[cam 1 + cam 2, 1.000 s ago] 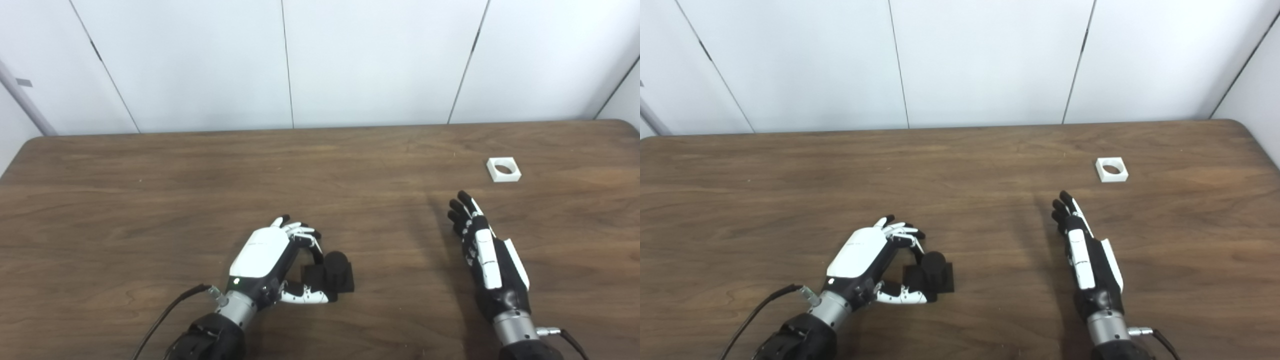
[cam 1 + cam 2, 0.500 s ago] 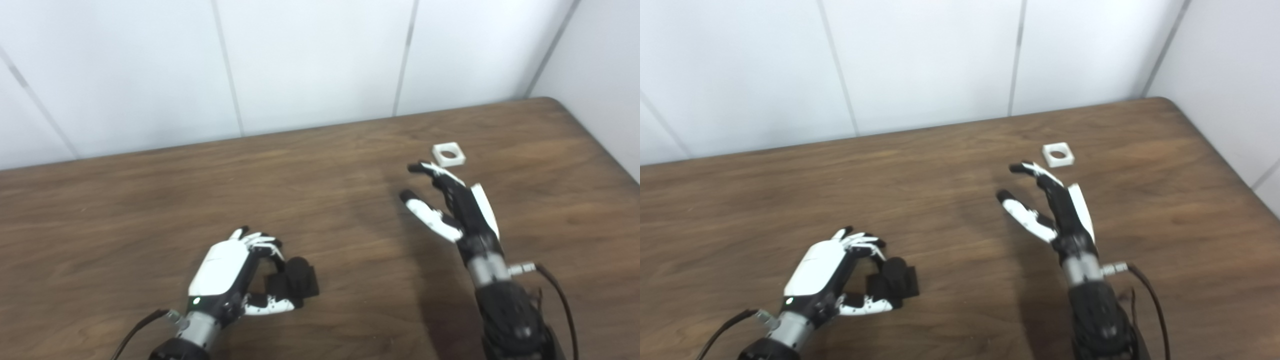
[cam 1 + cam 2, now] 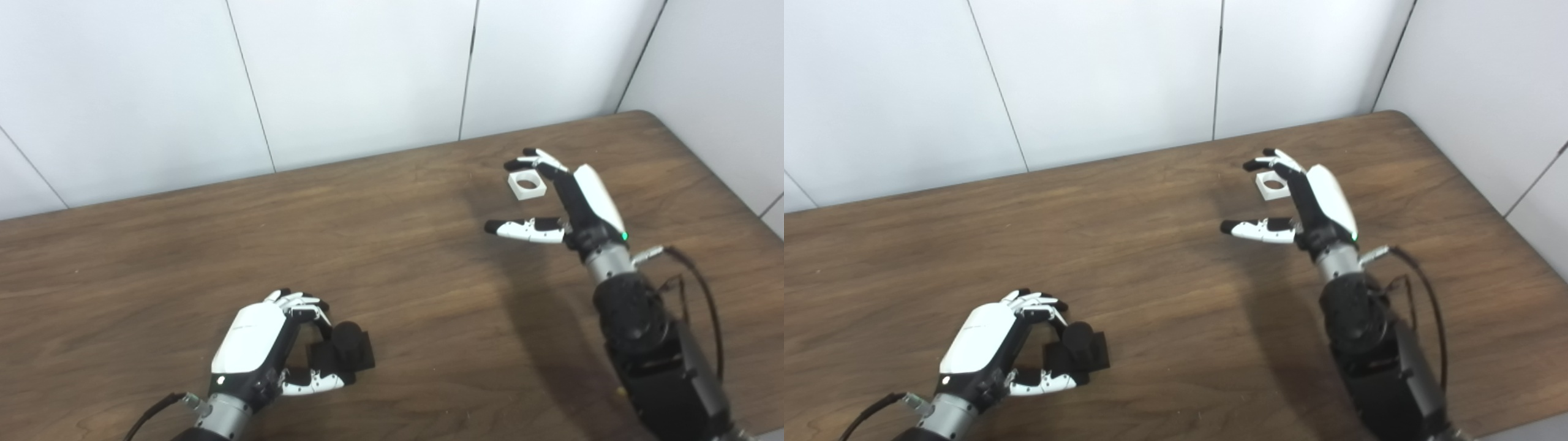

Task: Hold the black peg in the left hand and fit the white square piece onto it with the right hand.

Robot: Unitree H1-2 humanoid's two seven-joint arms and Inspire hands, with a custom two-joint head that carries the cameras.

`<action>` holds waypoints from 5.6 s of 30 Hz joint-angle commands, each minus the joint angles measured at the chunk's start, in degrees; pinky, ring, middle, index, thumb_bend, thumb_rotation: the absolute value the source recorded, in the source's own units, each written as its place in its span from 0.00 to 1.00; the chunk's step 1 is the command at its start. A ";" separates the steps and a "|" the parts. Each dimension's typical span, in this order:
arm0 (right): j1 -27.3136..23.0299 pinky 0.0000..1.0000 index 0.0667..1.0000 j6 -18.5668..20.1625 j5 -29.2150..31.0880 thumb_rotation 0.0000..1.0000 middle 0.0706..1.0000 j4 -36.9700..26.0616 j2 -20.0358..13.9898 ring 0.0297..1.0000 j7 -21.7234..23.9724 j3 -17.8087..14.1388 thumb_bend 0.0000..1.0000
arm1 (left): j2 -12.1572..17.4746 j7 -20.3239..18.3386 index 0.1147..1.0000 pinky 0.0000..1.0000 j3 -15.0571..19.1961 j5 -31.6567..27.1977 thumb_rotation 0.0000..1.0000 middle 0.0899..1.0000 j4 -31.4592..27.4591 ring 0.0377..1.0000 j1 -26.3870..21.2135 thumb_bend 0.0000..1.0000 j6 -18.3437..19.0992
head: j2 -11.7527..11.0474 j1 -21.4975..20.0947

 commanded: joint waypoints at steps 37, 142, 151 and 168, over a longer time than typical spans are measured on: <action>-31.08 1.00 0.73 -3.51 -17.18 0.21 0.94 32.62 -19.12 1.00 21.46 19.37 0.87 | 1.42 -0.74 0.42 0.90 0.68 -0.60 0.05 0.72 1.11 0.80 1.43 0.52 -1.55 | -0.09 -2.83; -24.12 0.95 0.45 -12.12 -14.75 0.13 0.76 17.58 -20.19 0.88 24.52 19.21 0.52 | -1.45 -4.15 0.42 0.99 -1.51 3.32 0.05 0.74 -1.30 0.85 2.20 0.52 3.70 | 6.50 14.10; -22.48 0.94 0.45 -16.09 -15.11 0.14 0.77 7.41 -19.28 0.87 28.60 19.51 0.52 | -2.38 -3.21 0.42 0.99 -2.02 3.54 0.05 0.74 -0.64 0.85 2.19 0.52 3.89 | 7.08 16.47; -21.60 0.98 0.45 -15.28 -14.78 0.14 0.76 -9.55 -10.08 0.89 41.22 20.31 0.52 | -3.56 -2.72 0.42 1.00 -2.43 4.13 0.05 0.74 0.04 0.84 1.91 0.52 4.52 | 8.15 18.27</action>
